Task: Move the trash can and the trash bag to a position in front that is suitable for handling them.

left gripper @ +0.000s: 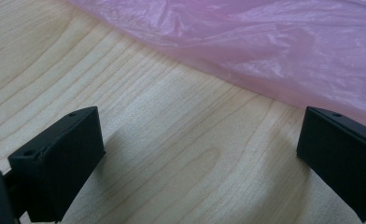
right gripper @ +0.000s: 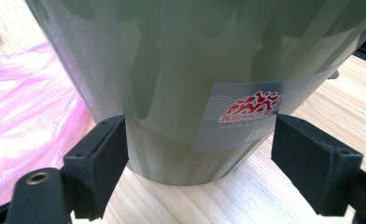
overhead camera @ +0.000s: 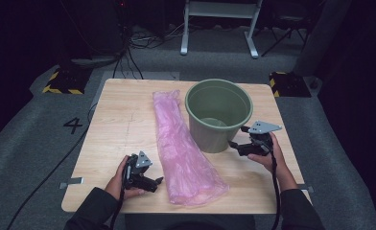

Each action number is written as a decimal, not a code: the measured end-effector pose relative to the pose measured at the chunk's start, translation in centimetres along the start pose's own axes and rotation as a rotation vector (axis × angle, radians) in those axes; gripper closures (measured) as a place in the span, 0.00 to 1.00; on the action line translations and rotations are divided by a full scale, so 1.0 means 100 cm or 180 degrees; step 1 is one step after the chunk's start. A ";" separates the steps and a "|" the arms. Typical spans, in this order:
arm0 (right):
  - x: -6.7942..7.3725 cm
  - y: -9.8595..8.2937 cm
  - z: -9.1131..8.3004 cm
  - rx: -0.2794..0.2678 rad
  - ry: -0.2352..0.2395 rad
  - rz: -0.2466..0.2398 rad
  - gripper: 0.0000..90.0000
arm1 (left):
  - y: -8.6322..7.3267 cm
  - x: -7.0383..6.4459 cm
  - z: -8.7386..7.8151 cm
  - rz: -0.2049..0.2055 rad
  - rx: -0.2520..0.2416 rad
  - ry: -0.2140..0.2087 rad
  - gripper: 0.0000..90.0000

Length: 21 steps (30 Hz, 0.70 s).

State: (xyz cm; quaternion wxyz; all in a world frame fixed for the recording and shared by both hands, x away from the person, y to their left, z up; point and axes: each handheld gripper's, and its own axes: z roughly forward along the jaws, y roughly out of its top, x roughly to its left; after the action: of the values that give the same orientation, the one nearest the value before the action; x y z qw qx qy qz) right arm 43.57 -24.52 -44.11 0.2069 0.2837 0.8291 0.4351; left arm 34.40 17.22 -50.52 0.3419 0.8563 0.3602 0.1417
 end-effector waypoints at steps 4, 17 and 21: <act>0.003 0.006 0.008 0.0017 -0.0017 -0.0010 0.21 | 0.001 -0.003 0.001 0.0009 0.0009 0.0004 0.01; 0.024 -0.003 -0.019 -0.0046 0.0403 0.0169 0.34 | 0.004 -0.015 0.003 -0.0059 0.0013 0.0068 0.01; 0.046 -0.011 -0.026 0.0135 0.0405 0.0041 0.32 | 0.005 -0.018 0.004 -0.0071 0.0019 0.0050 0.01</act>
State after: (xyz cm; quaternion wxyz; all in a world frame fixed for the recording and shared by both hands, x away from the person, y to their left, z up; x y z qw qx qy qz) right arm 38.25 -23.64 -44.08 0.1449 0.2651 0.8478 0.4358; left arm 33.56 15.49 -50.49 0.3382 0.8521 0.3727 0.1435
